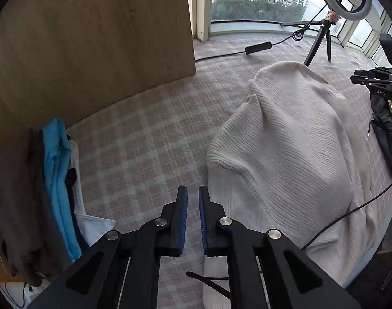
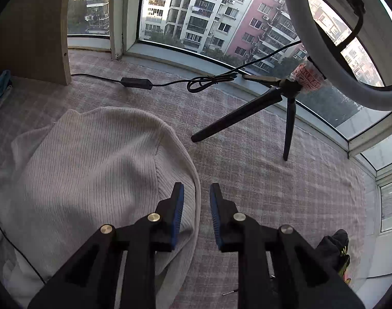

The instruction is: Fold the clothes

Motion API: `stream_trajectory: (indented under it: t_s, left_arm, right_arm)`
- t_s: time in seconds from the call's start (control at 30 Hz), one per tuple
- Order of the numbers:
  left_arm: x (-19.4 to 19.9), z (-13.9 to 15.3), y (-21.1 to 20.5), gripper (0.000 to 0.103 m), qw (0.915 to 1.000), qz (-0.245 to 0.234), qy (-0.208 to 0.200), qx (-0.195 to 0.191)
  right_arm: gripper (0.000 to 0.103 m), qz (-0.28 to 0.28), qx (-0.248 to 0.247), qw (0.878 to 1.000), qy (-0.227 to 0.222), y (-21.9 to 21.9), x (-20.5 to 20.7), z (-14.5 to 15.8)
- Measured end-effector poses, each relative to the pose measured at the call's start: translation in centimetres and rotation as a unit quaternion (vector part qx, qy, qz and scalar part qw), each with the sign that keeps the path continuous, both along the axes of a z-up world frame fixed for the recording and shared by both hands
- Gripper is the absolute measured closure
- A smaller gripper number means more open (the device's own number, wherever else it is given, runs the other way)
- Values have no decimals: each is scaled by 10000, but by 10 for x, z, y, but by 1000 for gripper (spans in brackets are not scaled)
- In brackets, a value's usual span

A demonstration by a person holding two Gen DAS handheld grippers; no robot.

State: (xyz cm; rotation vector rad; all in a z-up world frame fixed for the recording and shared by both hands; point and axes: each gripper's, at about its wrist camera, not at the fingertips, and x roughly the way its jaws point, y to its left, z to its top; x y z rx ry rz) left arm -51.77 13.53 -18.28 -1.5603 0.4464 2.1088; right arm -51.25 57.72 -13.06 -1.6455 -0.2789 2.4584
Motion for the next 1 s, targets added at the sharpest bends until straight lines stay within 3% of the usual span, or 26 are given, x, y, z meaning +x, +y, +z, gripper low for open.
stream_trajectory:
  t_s: [0.03, 0.13, 0.2, 0.3, 0.33, 0.37, 0.47, 0.63, 0.67, 0.73, 0.83, 0.9, 1.0]
  left_arm:
    - [0, -13, 6, 82, 9999, -6, -124, -14]
    - [-5, -42, 26, 77, 9997, -54, -159, -171]
    - [-8, -50, 37, 71, 9997, -47, -71, -214]
    - [-11, -56, 49, 71, 9998, 68, -121, -156]
    - [-10, -57, 53, 76, 9996, 164, -104, -215]
    - [-9, -59, 57, 97, 9991, 305, -82, -286]
    - [-4, -58, 62, 101, 9984, 431, -76, -357]
    - [4, -29, 53, 101, 9981, 466, 224, -347]
    - [5, -21, 50, 101, 9978, 498, 286, -317]
    - [4, 1, 41, 101, 9965, 543, 514, -365]
    - [-5, 41, 24, 101, 9928, 520, 926, -550]
    - [-28, 45, 14, 101, 9909, 591, 966, -723]
    - [-67, 42, 1, 101, 9876, 721, 968, -1005]
  right_arm:
    - [66, 15, -48, 9999, -95, 5, 2, -8]
    - [66, -62, -134, 9995, -262, 14, 8, -22]
    - [66, -231, -312, 9989, -270, 23, 6, -37]
    - [66, -505, -759, 9955, -260, 38, 5, -52]
    - [66, -560, -852, 9945, -245, 41, 4, -56]
    - [66, -603, -897, 9939, -219, 44, 2, -59]
    - [65, -718, -1106, 9911, -198, 49, -2, -68]
    - [65, -752, -1376, 9873, -241, 51, -8, -82]
    - [70, -735, -1397, 9872, -250, 50, -8, -84]
    - [96, -679, -1592, 9847, -188, 48, -5, -78]
    - [97, -630, -1598, 9851, 51, 41, 6, -54]
    - [97, -525, -1554, 9860, 290, 38, 15, -31]
    - [97, -684, -880, 9935, 217, 40, 7, -30]
